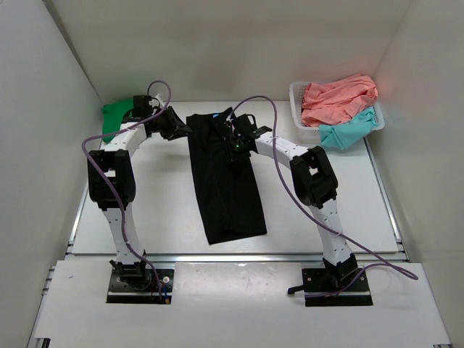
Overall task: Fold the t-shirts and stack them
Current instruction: Rotate the tshirt 90 degrees
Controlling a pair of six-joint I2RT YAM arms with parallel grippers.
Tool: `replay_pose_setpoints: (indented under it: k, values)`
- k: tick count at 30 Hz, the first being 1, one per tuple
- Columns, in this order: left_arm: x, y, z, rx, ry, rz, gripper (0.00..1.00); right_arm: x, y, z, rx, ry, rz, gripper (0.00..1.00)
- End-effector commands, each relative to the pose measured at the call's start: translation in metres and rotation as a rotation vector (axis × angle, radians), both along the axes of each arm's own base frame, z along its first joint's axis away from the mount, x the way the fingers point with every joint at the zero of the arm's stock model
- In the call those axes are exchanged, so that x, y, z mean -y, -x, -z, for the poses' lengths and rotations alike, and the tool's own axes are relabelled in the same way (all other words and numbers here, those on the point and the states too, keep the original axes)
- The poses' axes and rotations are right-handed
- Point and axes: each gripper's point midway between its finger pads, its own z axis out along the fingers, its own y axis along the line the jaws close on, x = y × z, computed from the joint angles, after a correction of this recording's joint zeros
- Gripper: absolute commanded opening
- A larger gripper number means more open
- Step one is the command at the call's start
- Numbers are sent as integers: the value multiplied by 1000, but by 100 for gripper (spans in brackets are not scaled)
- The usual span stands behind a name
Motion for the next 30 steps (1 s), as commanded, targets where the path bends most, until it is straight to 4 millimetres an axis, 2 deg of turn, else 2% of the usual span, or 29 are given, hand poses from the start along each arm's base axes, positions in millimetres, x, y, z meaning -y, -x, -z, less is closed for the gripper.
replay_pose_setpoints:
  k: [1,4,8,10,12,16,18,20,26,30]
  values:
    - [3,5,-33,76,23,20,44,-2,-9,-14,41,2,9,31]
    - [3,5,-37,81,27,17,44,0,-12,-25,71,7,19,34]
    - [6,6,-33,72,37,21,43,4,-14,-23,62,5,23,33]
    - [5,5,-34,78,37,18,43,4,-11,-18,48,7,16,27]
    - [6,7,-31,63,38,18,43,2,-11,-16,37,-5,13,0]
    - [5,6,-33,75,37,18,43,-7,-9,-35,67,-32,-14,0]
    - [2,8,-27,55,45,9,42,-13,-6,-42,74,-54,-34,0]
    - [8,8,-29,62,47,18,43,-20,-3,-51,80,-80,-48,0]
    - [8,11,-28,61,45,21,42,-44,14,-50,75,-112,-118,0]
    - [7,14,-24,45,44,15,43,-48,13,-55,83,-127,-134,0]
